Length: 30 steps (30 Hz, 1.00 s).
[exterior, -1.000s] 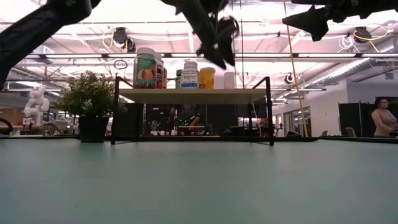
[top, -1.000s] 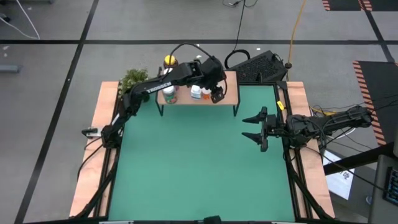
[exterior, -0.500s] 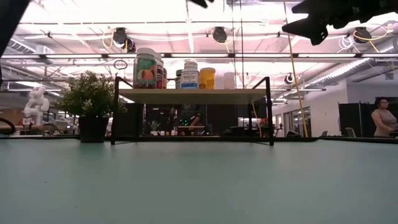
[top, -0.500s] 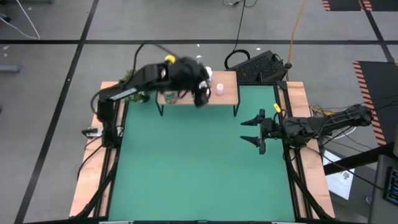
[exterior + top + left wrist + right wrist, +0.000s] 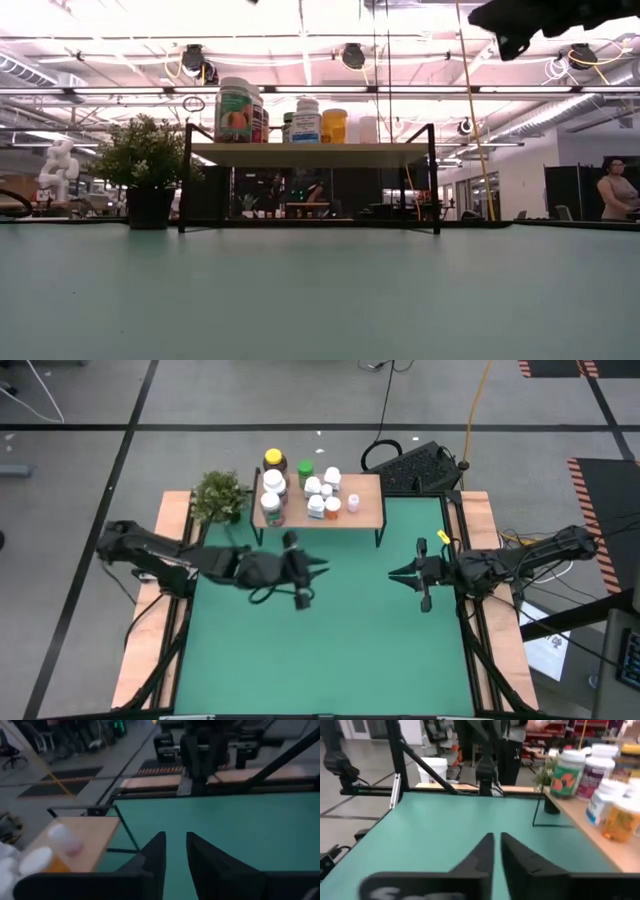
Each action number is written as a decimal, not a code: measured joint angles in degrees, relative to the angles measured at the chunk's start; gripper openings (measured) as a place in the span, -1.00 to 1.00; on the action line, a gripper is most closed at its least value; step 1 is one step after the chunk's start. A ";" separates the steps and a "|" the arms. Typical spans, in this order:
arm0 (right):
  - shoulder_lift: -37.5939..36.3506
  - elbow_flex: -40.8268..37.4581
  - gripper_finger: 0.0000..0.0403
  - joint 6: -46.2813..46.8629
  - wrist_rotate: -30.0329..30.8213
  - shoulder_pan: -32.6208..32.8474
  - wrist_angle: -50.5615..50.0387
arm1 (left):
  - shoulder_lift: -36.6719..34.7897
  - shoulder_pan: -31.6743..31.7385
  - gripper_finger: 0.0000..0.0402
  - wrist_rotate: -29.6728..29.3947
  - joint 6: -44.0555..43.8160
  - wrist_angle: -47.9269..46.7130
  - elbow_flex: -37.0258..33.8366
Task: Pick and place medicine bottles onto shelf by color
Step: Return to Home Position
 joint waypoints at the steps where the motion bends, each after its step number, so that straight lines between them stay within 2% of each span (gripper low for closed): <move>1: -0.47 0.03 -0.91 -0.85 0.00 0.29 0.16 | -1.73 -0.45 -0.63 -0.13 -0.28 4.40 -4.23; 4: -1.84 0.04 -0.94 -3.25 0.02 0.98 -0.76 | -7.37 -1.36 -0.69 -0.43 -3.02 13.78 -15.74; 14: -8.73 -0.27 -0.99 -8.46 -6.21 1.11 -2.88 | -28.45 -4.12 -0.89 -2.33 -6.84 29.10 -43.55; 20: -12.53 -4.07 -1.00 -8.30 -6.04 0.98 -2.41 | -39.14 -4.16 -0.98 -2.37 -4.97 32.00 -53.12; 23: -14.30 -7.24 -1.00 -10.34 -12.11 0.95 0.46 | -43.50 -4.18 -0.95 -2.38 -5.02 32.03 -56.18; 25: -14.70 -10.29 -1.00 -11.67 -15.29 1.01 6.16 | -45.85 -4.16 -0.91 -2.38 -4.97 32.06 -58.33; 30: -14.68 -17.26 -1.00 -13.14 -13.18 0.04 19.02 | -50.21 -4.00 -0.94 -3.05 -5.15 32.28 -63.51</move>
